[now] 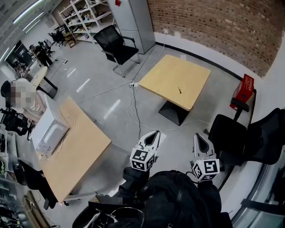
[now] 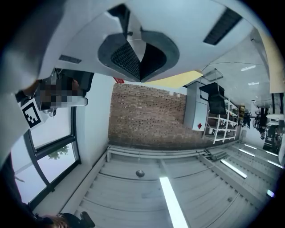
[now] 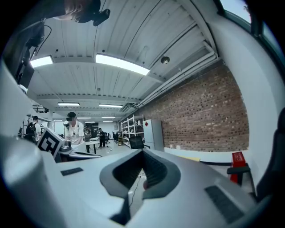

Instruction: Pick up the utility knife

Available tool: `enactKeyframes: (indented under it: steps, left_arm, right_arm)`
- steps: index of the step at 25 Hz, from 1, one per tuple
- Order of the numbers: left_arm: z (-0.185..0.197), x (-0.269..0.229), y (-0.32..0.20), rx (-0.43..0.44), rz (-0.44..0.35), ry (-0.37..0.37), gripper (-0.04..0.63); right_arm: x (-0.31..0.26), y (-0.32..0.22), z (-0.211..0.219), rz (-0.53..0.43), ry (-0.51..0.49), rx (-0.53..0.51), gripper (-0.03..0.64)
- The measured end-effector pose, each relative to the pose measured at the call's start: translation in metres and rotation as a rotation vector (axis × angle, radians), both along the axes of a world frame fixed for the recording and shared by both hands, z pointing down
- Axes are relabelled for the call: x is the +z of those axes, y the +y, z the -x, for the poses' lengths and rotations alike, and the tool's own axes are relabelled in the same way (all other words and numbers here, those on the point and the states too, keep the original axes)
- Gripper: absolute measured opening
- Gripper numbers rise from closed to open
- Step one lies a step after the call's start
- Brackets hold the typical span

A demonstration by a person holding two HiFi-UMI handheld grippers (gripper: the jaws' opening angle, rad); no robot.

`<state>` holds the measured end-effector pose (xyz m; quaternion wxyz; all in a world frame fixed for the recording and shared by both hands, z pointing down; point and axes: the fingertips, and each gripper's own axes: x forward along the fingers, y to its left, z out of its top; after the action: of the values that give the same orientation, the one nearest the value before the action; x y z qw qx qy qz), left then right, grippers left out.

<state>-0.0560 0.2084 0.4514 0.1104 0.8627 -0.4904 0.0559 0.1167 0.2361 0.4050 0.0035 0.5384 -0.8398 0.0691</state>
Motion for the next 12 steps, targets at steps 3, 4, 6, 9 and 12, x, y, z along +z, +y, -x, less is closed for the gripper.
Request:
enactKeyframes:
  steps: [3,4,6,9,12]
  left_arm:
    - [0.002,0.001,-0.001,-0.009,0.002,0.0,0.002]
    - [0.002,0.002,0.0,-0.009,0.002,-0.001,0.002]
    - [0.0,0.002,0.0,-0.009,0.004,-0.004,0.002]
    - [-0.008,0.004,0.0,-0.013,0.007,-0.008,0.002]
    - [-0.018,0.009,0.001,-0.018,0.017,-0.011,0.002]
  right_arm:
    - [0.001,0.0,0.003,-0.007,0.002,-0.014,0.003]
    - [0.001,0.001,0.004,-0.007,0.004,-0.017,0.003]
    - [0.002,0.002,0.004,-0.006,0.008,-0.023,0.003]
    - [0.005,0.002,0.0,-0.002,0.013,-0.034,0.003]
    - [0.011,0.003,-0.008,0.009,0.013,-0.044,0.003]
